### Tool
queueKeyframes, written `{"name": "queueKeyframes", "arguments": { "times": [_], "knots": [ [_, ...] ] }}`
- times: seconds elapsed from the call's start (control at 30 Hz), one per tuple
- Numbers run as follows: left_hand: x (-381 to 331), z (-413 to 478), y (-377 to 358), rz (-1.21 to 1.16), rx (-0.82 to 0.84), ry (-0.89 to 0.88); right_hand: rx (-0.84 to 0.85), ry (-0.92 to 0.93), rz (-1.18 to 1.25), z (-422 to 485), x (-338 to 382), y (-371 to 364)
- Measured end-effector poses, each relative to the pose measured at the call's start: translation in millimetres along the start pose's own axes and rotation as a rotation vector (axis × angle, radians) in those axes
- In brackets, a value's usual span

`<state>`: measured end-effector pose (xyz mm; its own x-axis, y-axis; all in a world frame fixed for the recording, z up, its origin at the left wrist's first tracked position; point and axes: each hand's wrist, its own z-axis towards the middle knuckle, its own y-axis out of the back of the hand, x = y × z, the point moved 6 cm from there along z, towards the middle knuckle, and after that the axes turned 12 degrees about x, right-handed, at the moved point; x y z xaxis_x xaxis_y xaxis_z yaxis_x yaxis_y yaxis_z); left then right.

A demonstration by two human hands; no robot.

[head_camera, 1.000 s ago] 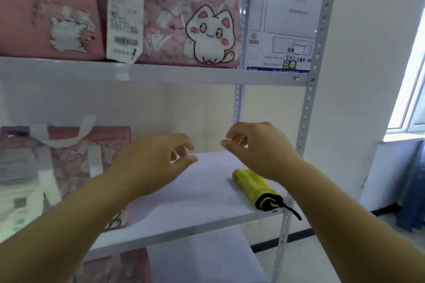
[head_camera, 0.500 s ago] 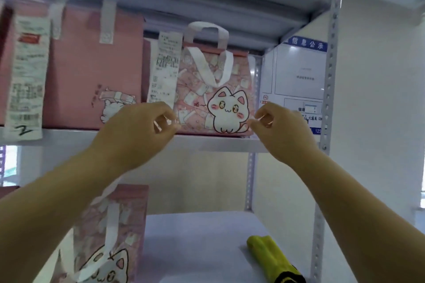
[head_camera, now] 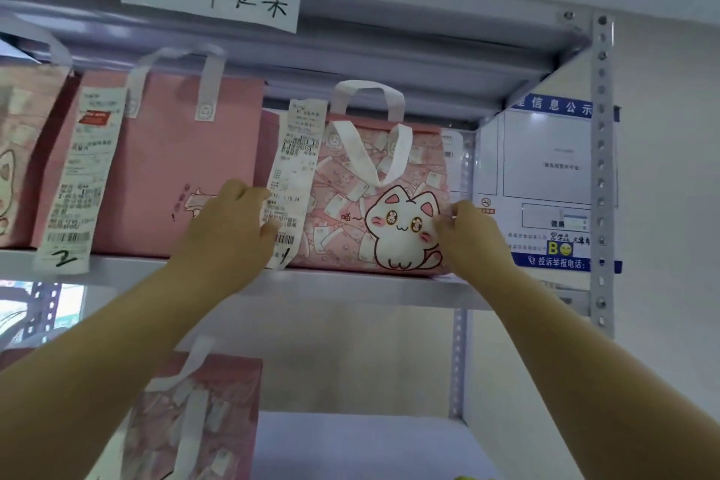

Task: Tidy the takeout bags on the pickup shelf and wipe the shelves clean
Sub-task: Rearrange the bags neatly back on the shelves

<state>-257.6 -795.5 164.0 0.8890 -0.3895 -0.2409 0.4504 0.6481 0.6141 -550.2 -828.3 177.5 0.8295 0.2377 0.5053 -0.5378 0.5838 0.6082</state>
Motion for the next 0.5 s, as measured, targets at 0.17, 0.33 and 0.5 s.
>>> {"name": "queueKeyframes", "arguments": {
  "times": [0.17, 0.33, 0.5],
  "knots": [
    [-4, 3, -5, -0.014, -0.015, 0.007, -0.048, 0.006, 0.041, 4, -11, 4],
    [-10, 3, -4, -0.052, -0.068, -0.028, -0.145, 0.009, 0.098, -7, -22, 20],
    [-28, -7, 3, -0.244, -0.030, -0.180, -0.254, 0.076, 0.152, -37, -26, 41]
  ]
}}
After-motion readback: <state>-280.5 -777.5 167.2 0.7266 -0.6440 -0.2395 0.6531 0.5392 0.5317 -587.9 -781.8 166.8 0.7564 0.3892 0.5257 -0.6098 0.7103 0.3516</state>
